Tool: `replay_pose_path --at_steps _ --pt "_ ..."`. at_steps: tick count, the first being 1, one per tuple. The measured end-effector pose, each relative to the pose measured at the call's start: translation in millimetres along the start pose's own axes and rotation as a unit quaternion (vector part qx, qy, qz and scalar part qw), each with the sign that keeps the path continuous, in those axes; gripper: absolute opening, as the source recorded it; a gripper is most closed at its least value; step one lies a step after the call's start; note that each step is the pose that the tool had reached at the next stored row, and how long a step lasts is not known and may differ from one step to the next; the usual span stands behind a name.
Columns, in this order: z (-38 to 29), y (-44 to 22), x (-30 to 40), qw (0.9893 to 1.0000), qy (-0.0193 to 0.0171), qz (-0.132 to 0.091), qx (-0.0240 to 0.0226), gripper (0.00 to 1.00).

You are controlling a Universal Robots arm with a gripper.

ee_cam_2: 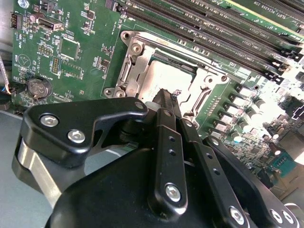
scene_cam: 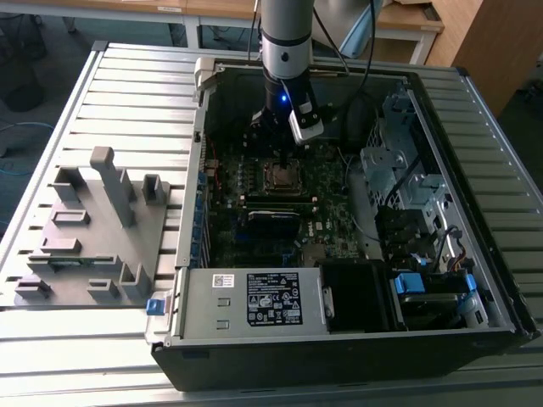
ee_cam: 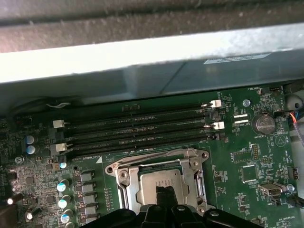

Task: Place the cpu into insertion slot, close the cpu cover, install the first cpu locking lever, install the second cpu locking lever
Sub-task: 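Install the second cpu locking lever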

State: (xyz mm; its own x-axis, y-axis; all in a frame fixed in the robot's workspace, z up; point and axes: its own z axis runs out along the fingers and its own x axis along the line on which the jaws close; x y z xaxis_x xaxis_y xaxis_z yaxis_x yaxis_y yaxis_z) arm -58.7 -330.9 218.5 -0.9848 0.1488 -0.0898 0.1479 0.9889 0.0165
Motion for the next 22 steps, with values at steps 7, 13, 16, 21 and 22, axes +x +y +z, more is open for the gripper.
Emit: replay_pose_path --at_steps 7,13,16,21,22 --pt "-0.8 0.0 -0.1 1.0 0.0001 0.0 0.0003 0.1" --pt "-5.5 0.1 -0.5 1.0 0.0 0.0 0.0 0.1" --pt "-7.5 0.2 -0.7 1.0 0.0 0.0 0.0 0.1" --pt "-7.7 0.1 -0.7 1.0 0.0 0.0 0.0 0.1" --pt "-7.7 0.2 -0.8 1.0 0.0008 0.0 0.0001 0.1"
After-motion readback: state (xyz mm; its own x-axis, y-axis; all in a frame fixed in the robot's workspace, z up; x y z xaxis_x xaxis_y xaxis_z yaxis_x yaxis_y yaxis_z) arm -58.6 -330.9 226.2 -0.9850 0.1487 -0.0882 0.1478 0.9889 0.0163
